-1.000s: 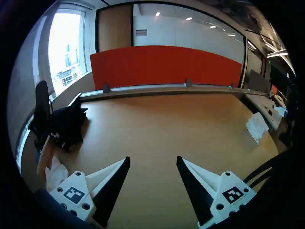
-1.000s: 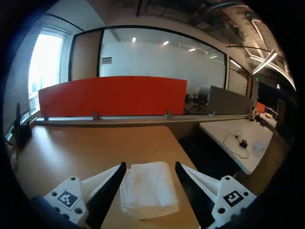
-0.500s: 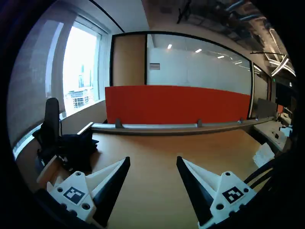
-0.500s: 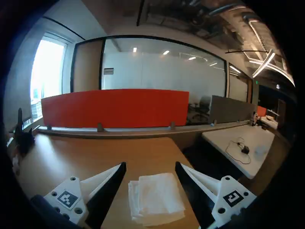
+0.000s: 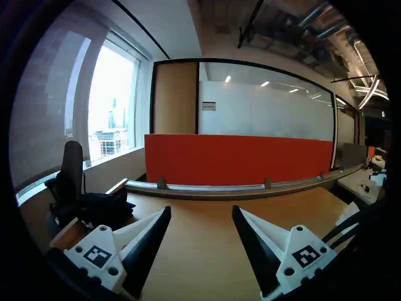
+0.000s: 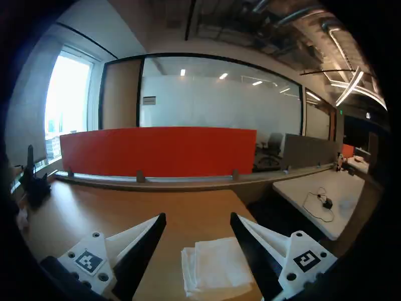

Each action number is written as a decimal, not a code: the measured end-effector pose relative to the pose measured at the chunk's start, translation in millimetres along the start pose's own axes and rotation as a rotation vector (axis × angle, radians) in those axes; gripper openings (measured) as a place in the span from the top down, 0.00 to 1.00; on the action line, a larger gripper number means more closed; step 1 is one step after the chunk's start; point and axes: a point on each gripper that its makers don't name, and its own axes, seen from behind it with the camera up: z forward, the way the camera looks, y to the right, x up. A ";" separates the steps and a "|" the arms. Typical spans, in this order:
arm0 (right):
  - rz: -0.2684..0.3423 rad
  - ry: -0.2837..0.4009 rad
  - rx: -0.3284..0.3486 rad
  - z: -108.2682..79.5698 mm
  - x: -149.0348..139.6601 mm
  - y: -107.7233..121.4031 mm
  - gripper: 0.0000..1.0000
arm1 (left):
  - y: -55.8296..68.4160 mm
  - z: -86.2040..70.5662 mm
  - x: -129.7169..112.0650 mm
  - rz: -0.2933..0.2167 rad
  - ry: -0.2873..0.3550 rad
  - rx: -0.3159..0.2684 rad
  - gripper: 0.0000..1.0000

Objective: Fold towel

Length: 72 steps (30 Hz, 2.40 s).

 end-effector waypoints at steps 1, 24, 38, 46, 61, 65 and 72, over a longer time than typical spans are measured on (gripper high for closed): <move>0.001 0.007 0.004 0.3 3.4 -5.0 0.01 | 0.6 0.4 1.6 -0.003 0.005 -0.002 0.10; 0.008 0.100 0.122 14.9 53.3 -153.8 0.00 | 1.4 9.8 34.0 -0.002 0.087 -0.044 0.10; 0.003 0.110 0.142 22.3 58.8 -188.9 0.01 | -2.9 10.0 35.3 -0.023 0.118 -0.058 0.10; -0.006 0.113 0.146 15.0 70.3 -203.6 0.00 | 1.1 10.8 33.3 -0.051 0.136 -0.070 0.10; 0.020 0.144 0.149 4.8 83.5 -220.4 0.00 | -11.1 15.0 0.1 -0.002 0.170 -0.042 0.11; 0.017 0.151 0.154 3.1 77.6 -227.5 0.00 | -13.3 14.5 -17.0 0.019 0.171 -0.038 0.11; 0.006 0.144 0.165 5.9 56.3 -242.0 0.00 | -16.8 15.3 -53.5 0.042 0.169 -0.036 0.10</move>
